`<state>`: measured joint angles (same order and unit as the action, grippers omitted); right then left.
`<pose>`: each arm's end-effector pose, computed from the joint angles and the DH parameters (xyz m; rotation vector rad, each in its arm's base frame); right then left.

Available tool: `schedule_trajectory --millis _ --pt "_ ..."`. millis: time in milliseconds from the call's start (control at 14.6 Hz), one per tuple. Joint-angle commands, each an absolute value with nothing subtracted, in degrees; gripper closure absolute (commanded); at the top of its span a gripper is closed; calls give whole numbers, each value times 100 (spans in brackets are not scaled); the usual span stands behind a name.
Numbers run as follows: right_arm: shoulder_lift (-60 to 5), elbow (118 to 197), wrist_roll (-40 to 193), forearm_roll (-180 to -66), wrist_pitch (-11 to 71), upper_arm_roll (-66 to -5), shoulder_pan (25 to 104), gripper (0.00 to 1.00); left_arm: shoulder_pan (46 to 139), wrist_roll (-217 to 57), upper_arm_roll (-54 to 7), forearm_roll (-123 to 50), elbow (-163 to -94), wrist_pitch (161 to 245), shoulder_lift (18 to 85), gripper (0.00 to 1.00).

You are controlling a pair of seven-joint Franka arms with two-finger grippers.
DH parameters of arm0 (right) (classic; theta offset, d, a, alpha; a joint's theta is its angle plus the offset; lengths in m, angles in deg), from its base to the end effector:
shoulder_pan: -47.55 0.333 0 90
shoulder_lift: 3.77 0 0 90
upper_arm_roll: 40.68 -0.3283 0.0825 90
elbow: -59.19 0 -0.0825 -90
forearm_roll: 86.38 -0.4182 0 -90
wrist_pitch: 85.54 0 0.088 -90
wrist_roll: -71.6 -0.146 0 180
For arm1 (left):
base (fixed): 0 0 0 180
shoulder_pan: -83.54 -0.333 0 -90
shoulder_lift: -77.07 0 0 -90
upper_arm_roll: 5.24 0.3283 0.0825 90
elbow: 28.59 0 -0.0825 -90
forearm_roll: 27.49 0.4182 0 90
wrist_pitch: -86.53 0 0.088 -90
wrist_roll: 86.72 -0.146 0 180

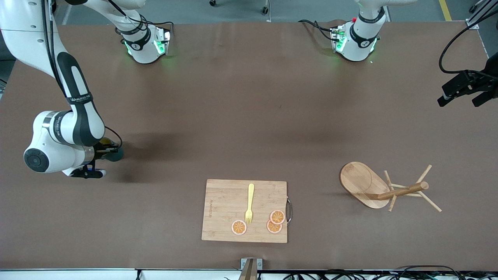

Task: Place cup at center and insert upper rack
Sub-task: 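Close the right gripper on the mug rim and lift it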

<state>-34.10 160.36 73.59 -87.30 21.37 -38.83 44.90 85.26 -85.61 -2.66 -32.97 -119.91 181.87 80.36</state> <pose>0.6224 -0.0467 0.1902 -3.0481 0.0777 0.6632 0.5846 -0.0036 0.6293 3.0364 0.0566 0.1936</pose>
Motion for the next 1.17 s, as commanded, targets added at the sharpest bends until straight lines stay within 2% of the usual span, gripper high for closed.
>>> schedule_trajectory --millis 0,69,549,823,1098 --pt "-3339 16123 7388 -8690 2134 -3918 4430 91 8548 -8628 -260 -3250 -11965 18189 8085 0" --pt "-3339 16123 7388 -8690 2134 -3910 4430 96 8548 -8628 -260 -3259 -11965 18189 8085 0" --pt "-3278 15729 7344 -8690 2081 -3927 4622 100 8548 -8628 -260 -3259 -11965 18189 8085 0" --pt "-3251 14745 7004 -8699 406 -3945 5184 100 8548 -8620 -251 -3259 -11965 18189 8085 0" --pt "-3304 14454 5502 -9145 244 -3962 6203 100 8548 -8628 -251 -3259 -11965 18189 8085 0"
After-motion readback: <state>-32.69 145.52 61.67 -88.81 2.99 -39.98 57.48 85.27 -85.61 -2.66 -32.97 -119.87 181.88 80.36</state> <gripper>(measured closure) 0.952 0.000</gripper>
